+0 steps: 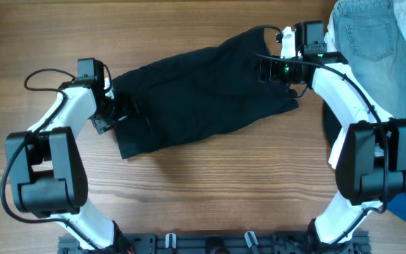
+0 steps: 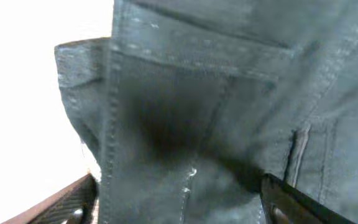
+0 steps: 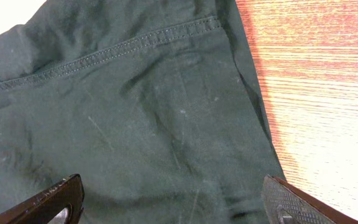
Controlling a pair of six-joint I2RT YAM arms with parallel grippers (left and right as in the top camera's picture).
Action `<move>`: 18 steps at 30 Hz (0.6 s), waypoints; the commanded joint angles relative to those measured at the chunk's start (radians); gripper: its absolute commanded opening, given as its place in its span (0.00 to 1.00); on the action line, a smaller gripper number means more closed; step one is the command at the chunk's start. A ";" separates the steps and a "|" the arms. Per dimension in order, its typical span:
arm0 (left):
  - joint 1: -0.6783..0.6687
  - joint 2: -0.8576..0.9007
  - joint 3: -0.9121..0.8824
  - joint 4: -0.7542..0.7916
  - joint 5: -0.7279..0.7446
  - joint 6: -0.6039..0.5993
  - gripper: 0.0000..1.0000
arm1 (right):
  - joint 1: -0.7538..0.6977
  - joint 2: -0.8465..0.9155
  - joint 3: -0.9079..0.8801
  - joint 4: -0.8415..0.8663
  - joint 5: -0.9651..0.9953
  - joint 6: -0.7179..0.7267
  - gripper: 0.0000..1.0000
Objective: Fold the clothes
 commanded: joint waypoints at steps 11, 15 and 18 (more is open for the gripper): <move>-0.050 0.224 -0.071 0.080 -0.137 -0.019 0.59 | -0.008 -0.021 0.003 0.005 0.017 -0.018 0.93; -0.074 0.268 -0.071 0.077 -0.144 -0.062 0.47 | -0.008 -0.021 0.003 -0.001 0.017 -0.019 0.93; -0.074 0.268 -0.071 0.077 -0.143 -0.070 0.23 | -0.008 -0.021 0.003 -0.008 0.017 -0.018 0.93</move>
